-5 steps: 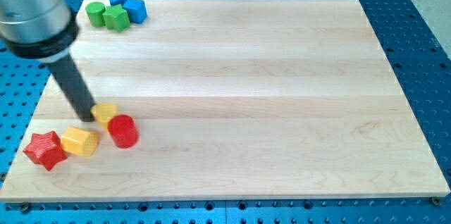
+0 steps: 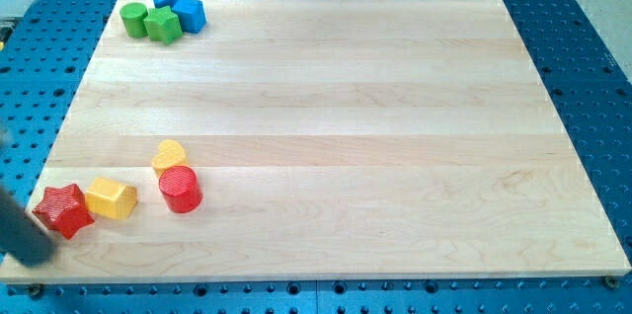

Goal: Push the red star below the yellow heart

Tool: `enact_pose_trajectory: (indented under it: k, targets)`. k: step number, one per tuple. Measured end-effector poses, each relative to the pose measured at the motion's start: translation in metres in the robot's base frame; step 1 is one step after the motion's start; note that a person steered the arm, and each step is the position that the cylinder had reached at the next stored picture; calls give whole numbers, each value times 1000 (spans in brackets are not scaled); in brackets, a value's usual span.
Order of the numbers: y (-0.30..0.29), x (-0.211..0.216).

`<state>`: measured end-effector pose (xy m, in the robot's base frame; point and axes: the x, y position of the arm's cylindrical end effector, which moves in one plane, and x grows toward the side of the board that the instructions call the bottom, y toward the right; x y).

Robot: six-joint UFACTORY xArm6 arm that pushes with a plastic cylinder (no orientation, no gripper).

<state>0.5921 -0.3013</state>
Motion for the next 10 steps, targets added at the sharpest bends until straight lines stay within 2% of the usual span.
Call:
enact_pose_trajectory:
  k: [1, 3, 5, 6, 7, 8, 9, 10]
  targets:
    - [22, -28]
    - [-3, -32]
    - [79, -30]
    - [33, -16]
    - [60, 3]
    - [114, 6]
    - [158, -16]
    - [175, -51]
